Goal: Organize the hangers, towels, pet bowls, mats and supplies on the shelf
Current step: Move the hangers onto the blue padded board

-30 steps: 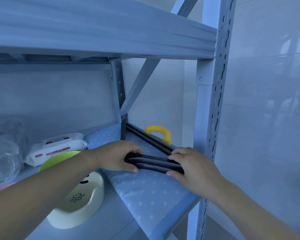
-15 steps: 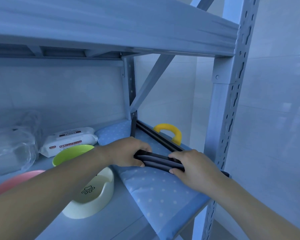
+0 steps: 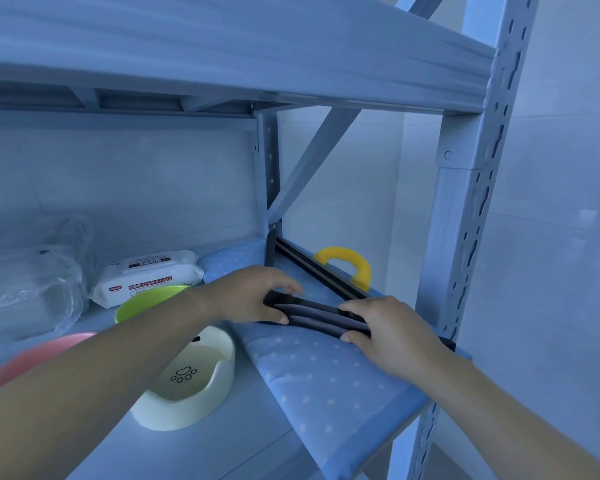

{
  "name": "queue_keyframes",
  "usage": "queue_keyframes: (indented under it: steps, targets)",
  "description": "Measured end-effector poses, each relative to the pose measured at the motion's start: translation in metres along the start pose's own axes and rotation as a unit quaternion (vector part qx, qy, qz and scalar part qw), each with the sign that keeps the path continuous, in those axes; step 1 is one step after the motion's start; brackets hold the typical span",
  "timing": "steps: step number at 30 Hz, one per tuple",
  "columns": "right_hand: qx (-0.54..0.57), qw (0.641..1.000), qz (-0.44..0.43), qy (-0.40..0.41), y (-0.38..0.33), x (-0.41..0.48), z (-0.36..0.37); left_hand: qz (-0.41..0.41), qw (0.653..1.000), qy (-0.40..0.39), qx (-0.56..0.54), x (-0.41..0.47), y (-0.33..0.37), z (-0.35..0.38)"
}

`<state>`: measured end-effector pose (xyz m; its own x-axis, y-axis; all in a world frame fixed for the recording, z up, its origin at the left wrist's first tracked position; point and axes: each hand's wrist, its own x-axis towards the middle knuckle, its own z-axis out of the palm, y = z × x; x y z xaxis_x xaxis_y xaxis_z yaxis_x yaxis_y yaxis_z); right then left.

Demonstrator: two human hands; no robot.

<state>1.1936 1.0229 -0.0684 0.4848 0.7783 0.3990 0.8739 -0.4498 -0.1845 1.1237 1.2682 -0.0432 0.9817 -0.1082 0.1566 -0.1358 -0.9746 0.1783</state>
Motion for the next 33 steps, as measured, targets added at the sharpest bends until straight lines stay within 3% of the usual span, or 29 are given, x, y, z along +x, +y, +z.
queue_keyframes:
  steps: [5,14,19,33]
  targets:
    - [-0.011,1.0,-0.015,0.004,0.003,0.0,0.001,-0.074,0.992,0.092,-0.039,-0.047,-0.017,-0.024]
    - [-0.035,0.999,-0.018,-0.017,0.005,0.002,-0.001,-0.213,0.965,0.154,0.011,-0.118,-0.003,-0.02]
    - [-0.014,0.999,-0.018,-0.025,0.009,0.001,0.0,-0.292,0.946,0.139,0.031,-0.158,0.021,-0.009]
    - [-0.001,0.999,-0.012,-0.039,0.019,-0.013,-0.001,-0.352,0.919,0.162,0.077,-0.184,0.078,0.03]
